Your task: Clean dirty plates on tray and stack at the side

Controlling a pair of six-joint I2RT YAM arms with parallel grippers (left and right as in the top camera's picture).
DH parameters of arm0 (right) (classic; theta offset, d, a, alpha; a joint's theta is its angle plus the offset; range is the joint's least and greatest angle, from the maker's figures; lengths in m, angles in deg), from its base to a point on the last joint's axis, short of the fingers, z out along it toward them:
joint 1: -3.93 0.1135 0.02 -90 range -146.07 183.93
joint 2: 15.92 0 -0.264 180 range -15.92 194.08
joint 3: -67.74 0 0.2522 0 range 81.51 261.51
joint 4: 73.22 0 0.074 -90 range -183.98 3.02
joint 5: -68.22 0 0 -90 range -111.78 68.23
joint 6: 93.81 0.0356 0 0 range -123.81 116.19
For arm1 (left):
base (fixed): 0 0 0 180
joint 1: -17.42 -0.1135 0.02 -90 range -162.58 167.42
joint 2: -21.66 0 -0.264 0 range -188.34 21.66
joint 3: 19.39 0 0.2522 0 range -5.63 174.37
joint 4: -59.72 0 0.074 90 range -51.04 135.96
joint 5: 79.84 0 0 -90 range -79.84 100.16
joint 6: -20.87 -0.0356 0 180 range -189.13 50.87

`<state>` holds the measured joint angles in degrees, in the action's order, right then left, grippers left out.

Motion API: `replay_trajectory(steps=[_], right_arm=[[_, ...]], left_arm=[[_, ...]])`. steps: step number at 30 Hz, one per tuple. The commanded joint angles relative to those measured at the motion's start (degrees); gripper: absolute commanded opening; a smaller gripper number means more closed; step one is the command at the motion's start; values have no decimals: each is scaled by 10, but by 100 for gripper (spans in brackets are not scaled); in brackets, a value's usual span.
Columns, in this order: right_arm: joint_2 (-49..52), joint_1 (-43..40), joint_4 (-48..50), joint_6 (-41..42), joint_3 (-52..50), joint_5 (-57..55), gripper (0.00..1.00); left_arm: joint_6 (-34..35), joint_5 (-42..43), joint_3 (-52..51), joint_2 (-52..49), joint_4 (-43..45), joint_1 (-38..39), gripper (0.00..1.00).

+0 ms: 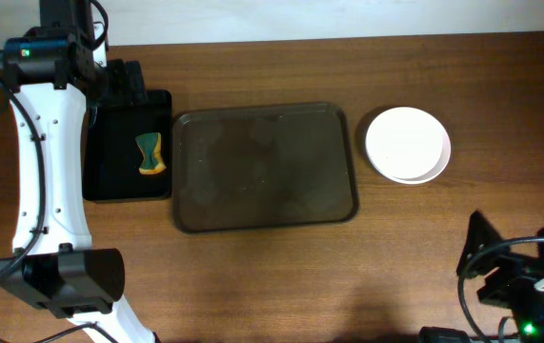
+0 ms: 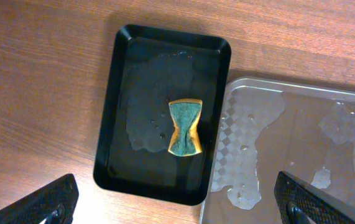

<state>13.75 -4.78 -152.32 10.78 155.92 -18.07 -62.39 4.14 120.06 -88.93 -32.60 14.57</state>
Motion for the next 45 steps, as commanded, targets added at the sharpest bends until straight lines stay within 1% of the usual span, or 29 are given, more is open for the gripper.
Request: replay_trajectory(steps=[1,2,3,5,6,7,8,10,15,18,21,25,32,45], right_arm=[[-5,9,-56,-10,-12,-18,98],[-7,8,-55,-11,-32,-58,98],[-15,3,-27,-11,-63,-92,98],[-39,-3,56,-11,-135,-119,98],[-61,-5,116,-11,-188,-119,98],[-95,-5,200,-11,-259,-113,98],[-111,-5,236,-11,-292,-108,98],[-168,-5,358,-11,-412,-79,98],[-258,-3,541,-11,-617,-21,98],[-295,-3,596,-11,-689,-6,98],[-295,9,603,-11,-702,-5,98],[-295,45,610,-11,-738,-5,98],[-295,81,612,-10,-741,-3,98],[-295,81,612,-10,-741,-5,98]], left_arm=[[1,2,4,0,0,1,99],[1,2,4,0,0,1,99],[1,2,4,0,0,1,99],[1,2,4,0,0,1,99],[1,2,4,0,0,1,99],[1,2,4,0,0,1,99],[1,2,4,0,0,1,99],[1,2,4,0,0,1,99],[1,2,4,0,0,1,99],[1,2,4,0,0,1,99],[1,2,4,0,0,1,99],[1,2,4,0,0,1,99],[1,2,4,0,0,1,99],[1,2,4,0,0,1,99]])
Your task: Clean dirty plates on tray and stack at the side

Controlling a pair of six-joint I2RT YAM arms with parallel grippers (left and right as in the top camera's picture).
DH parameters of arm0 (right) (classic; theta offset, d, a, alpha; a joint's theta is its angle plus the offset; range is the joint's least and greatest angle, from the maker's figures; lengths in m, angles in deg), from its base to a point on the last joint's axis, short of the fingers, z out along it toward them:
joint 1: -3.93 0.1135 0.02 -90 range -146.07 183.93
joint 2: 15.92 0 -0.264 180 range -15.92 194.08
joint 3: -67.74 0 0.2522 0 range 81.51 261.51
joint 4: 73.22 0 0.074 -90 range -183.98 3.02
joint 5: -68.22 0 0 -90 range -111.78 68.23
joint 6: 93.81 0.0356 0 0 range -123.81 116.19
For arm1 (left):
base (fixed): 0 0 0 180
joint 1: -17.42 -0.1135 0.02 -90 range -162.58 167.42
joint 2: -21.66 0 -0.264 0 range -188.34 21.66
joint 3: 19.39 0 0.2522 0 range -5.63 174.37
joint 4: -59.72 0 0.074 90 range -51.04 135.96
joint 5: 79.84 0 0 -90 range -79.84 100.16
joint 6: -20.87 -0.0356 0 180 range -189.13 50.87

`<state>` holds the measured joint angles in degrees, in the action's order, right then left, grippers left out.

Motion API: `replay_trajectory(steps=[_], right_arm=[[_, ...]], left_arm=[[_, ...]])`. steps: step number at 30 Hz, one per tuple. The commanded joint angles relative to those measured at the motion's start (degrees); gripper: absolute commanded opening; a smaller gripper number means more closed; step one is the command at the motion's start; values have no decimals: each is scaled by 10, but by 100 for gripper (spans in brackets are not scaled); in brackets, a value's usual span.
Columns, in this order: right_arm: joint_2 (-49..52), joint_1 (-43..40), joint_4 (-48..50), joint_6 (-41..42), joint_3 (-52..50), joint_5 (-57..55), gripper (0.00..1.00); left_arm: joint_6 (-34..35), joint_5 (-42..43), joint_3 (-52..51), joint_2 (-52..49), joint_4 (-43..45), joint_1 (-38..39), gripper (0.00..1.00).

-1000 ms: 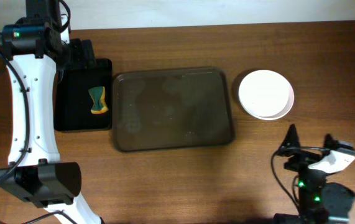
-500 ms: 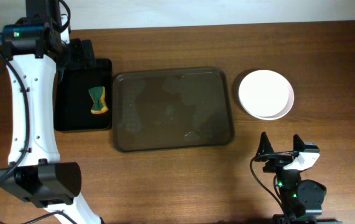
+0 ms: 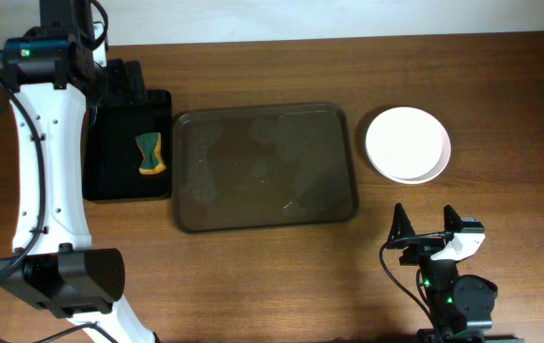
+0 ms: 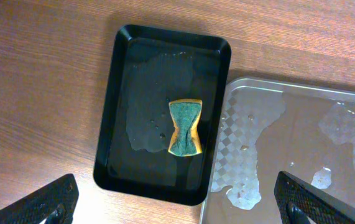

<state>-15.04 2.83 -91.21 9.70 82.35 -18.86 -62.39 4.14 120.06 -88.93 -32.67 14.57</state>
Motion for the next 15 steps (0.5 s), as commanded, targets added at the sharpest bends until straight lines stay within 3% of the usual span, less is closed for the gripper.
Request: replay_trajectory(steps=[1,3,7,11,15], right_arm=[[-7,5,1,0,-5,3,99],[-7,5,0,0,-5,3,98],[-7,5,1,0,-5,3,98],[-7,5,0,0,-5,3,98],[-7,5,0,0,-5,3,98]], left_arm=[[-24,-19,4,0,-2,1,99],[-64,-78,4,0,-17,1,99],[-64,-77,3,7,-51,1,99],[-64,-16,-71,115,132,2,99],[-64,-4,-313,284,339,0,99]])
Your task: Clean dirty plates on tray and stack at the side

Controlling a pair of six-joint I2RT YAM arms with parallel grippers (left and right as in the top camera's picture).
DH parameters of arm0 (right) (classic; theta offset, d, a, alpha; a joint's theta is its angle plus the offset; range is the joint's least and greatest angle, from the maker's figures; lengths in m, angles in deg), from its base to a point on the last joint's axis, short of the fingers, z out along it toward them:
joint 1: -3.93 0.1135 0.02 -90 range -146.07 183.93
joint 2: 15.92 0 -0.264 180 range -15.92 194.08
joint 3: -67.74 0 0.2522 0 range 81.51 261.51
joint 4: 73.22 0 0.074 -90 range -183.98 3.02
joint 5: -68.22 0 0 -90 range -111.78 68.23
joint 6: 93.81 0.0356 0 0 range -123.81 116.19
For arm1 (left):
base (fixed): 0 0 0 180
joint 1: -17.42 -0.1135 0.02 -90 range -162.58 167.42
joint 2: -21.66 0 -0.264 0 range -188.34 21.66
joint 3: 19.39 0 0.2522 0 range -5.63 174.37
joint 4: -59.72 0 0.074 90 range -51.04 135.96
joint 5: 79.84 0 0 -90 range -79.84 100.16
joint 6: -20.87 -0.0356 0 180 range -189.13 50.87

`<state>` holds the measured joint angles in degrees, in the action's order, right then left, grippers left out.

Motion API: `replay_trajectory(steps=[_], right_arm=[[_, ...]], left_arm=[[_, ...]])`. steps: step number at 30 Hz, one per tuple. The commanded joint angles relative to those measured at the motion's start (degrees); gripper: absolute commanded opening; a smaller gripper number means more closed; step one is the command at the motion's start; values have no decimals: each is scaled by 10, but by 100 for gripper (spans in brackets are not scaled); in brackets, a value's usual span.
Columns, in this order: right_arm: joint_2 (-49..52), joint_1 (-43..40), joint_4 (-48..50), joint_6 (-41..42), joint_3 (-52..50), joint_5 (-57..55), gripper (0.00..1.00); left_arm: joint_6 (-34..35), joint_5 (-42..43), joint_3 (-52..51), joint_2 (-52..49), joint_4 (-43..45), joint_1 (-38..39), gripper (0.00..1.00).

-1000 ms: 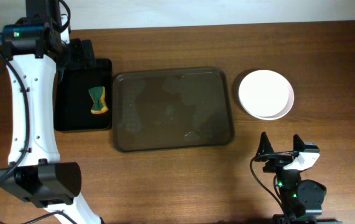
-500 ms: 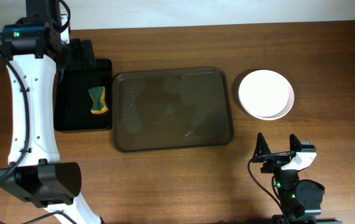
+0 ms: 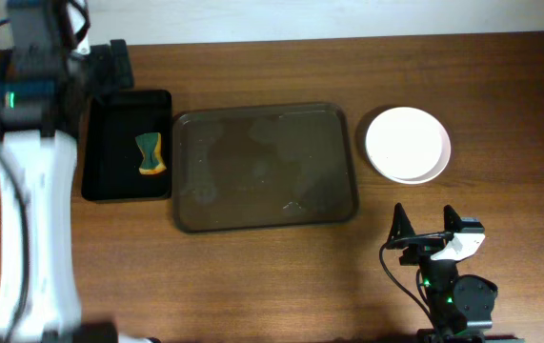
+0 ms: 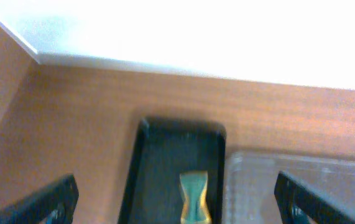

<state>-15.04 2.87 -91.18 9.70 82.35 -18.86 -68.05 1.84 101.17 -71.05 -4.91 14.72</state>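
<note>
The grey tray (image 3: 265,168) lies mid-table and bears only wet patches; its left edge shows blurred in the left wrist view (image 4: 301,180). A stack of white plates (image 3: 407,144) sits on the table to its right. My left gripper (image 4: 176,182) is open, high above the black dish (image 4: 165,174), and shows in the overhead view at the far left (image 3: 111,59). My right gripper (image 3: 424,217) stands open near the table's front edge, below the plates.
The black dish (image 3: 127,145) left of the tray holds a green and yellow sponge (image 3: 151,154), which also shows in the wrist view (image 4: 194,198). A white wall (image 4: 196,31) runs behind the table's far edge.
My left gripper has moved up and back from the black dish, so the dish looks smaller, the view is blurred, and the wall shows. The right arm, plates and sponge have not moved.
At first my left gripper hung open over the black dish with the sponge in it, and my right arm was at the front right corner. Then the right gripper stood open below the plates. Now the left gripper is higher and farther back.
</note>
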Motion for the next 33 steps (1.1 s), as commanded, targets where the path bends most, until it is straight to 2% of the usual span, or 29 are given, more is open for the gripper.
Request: replay_trajectory(steps=[1,7,14,17,23,26,33], right_arm=[[-7,5,0,0,-5,3,98],[-7,5,0,0,-5,3,98],[-7,5,0,0,-5,3,98],[-7,5,0,0,-5,3,98],[-7,5,0,0,-5,3,98],[-7,5,0,0,-5,3,98],[-7,5,0,0,-5,3,98]], left_arm=[[-7,19,-194,157,103,-6,99],[-7,19,-585,431,338,-40,99],[-22,19,-919,707,532,-40,99],[-29,20,-981,799,539,-41,99],[-118,32,-1047,913,531,-41,99],[-130,35,-1063,925,464,-41,99],[-130,57,-1063,924,463,-41,99]])
